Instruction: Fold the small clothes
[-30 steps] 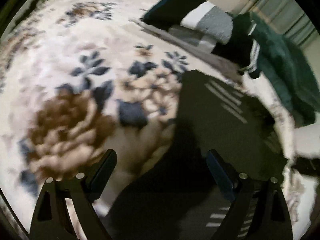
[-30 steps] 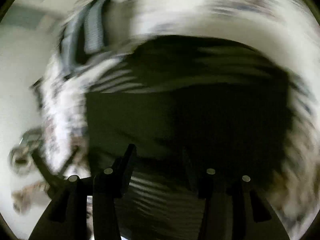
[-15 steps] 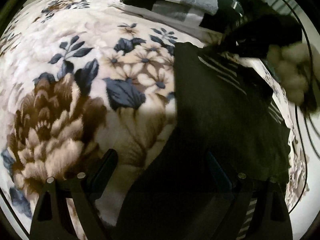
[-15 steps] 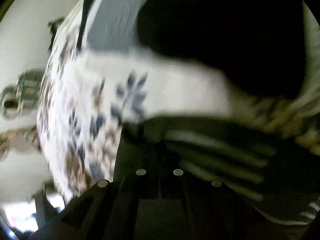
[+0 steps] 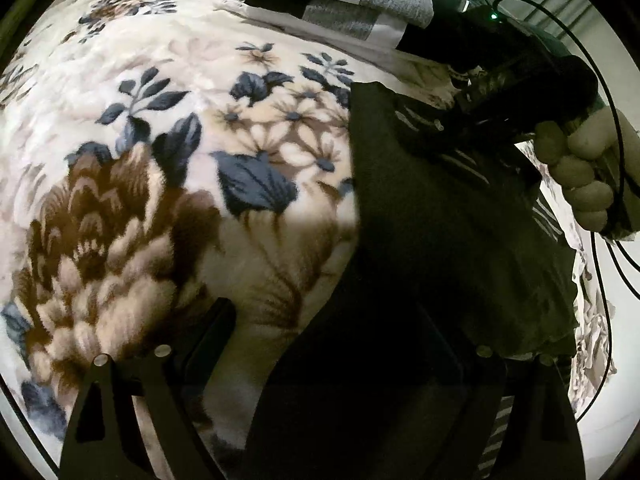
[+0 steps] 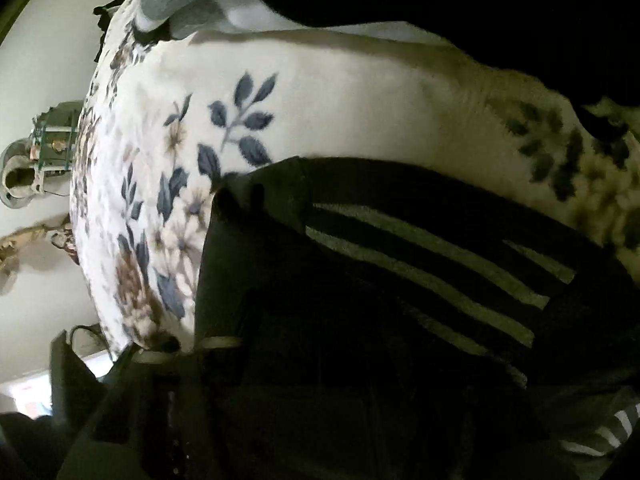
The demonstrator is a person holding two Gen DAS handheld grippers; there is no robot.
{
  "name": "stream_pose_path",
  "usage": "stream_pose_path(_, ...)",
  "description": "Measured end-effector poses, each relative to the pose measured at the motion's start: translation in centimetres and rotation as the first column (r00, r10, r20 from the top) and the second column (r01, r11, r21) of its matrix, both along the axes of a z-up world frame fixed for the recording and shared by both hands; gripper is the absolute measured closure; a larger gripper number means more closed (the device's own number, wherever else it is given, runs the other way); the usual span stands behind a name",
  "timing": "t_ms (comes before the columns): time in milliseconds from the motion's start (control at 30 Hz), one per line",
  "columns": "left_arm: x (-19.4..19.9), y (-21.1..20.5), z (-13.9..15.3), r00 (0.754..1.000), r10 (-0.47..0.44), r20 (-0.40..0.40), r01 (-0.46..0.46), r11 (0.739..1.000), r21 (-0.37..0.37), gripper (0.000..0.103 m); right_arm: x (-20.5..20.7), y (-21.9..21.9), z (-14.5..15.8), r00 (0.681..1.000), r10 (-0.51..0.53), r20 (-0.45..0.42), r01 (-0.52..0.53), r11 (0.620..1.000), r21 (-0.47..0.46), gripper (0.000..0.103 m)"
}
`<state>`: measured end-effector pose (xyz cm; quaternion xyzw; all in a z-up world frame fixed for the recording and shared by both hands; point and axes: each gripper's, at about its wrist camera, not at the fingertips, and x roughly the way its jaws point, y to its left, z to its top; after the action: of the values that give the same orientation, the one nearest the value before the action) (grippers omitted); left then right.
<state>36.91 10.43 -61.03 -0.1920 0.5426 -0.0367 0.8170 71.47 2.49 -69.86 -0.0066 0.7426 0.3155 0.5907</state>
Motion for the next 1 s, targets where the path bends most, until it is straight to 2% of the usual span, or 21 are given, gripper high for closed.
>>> stream_pose_path(133,-0.1,0.0,0.0,1.000,-0.002,0.000,0.002,1.000,0.003,0.013,0.7,-1.9,1.9,0.987,-0.118,0.107,0.116,0.993,0.026,0.098)
stream_pose_path(233,0.1,-0.2,-0.2,1.000,-0.003,-0.004,0.004,1.000,0.016,0.013,1.8,-2.9,2.7,0.969,-0.182,0.167,0.182,0.983,0.012,0.098)
stream_pose_path(333,0.3,-0.6,-0.5,1.000,-0.011,-0.012,0.012,0.999,0.033,0.013,2.5,-3.5,2.2,0.969,-0.199,0.145,0.200,0.980,0.004,0.098)
stream_pose_path(400,0.4,-0.6,-0.5,1.000,-0.014,-0.020,0.014,0.999,0.035,0.013,2.7,-3.5,1.3,0.978,-0.197,0.072,0.198,0.980,-0.010,0.096)
stream_pose_path(433,0.5,-0.6,-0.3,1.000,-0.015,-0.025,0.016,0.999,0.032,0.013,2.8,-3.8,1.1,0.976,-0.216,0.028,0.217,0.976,-0.005,0.087)
stream_pose_path(467,0.5,-0.5,0.2,1.000,-0.016,-0.019,0.016,0.999,0.028,0.013,2.8,-4.9,1.8,0.967,-0.256,0.004,0.256,0.967,0.009,0.082)
stream_pose_path(533,0.4,-0.1,1.6,1.000,-0.021,-0.001,0.021,0.999,0.044,0.013,2.2,-7.2,3.8,0.947,-0.321,0.011,0.320,0.946,0.045,0.060)
stream_pose_path(667,-0.2,0.4,4.9,0.998,-0.037,0.055,0.034,0.997,0.068,0.013,-2.0,-16.8,9.4,0.873,-0.488,0.013,0.486,0.870,0.082,0.056)
stream_pose_path(733,-0.3,0.2,6.0,0.997,-0.051,0.062,0.046,0.996,0.074,0.013,-5.4,-22.9,11.7,0.816,-0.578,0.026,0.577,0.816,0.046,0.055)
stream_pose_path(767,-0.1,-0.3,6.5,0.997,-0.057,0.056,0.052,0.995,0.091,0.013,-7.2,-27.1,12.7,0.774,-0.633,0.038,0.632,0.774,0.019,0.054)
stream_pose_path(800,-0.1,-0.6,6.7,0.997,-0.055,0.054,0.049,0.994,0.102,0.013,-8.2,-29.6,13.2,0.746,-0.664,0.050,0.665,0.747,0.001,0.046)
stream_pose_path(833,0.2,-1.4,6.9,0.997,-0.046,0.056,0.039,0.992,0.117,0.013,-9.4,-32.7,13.5,0.710,-0.701,0.072,0.704,0.710,-0.027,0.037)
stream_pose_path(867,0.3,-1.8,7.2,0.997,-0.036,0.067,0.027,0.992,0.125,0.011,-10.4,-36.7,13.4,0.670,-0.736,0.097,0.742,0.667,-0.057,0.034)
stream_pose_path(900,0.3,-2.4,7.3,0.997,-0.024,0.075,0.014,0.991,0.133,0.004,-10.7,-39.0,13.0,0.646,-0.755,0.111,0.763,0.642,-0.077,0.034)
stream_pose_path(933,0.4,-3.1,7.2,0.997,-0.015,0.074,0.004,0.989,0.149,0.000,-10.6,-41.7,12.0,0.631,-0.767,0.116,0.776,0.623,-0.096,0.034)
stream_pose_path(1000,0.7,-4.8,6.6,0.998,-0.001,0.059,-0.010,0.982,0.188,0.000,-9.2,-45.6,9.5,0.628,-0.769,0.120,0.778,0.619,-0.104,0.034)
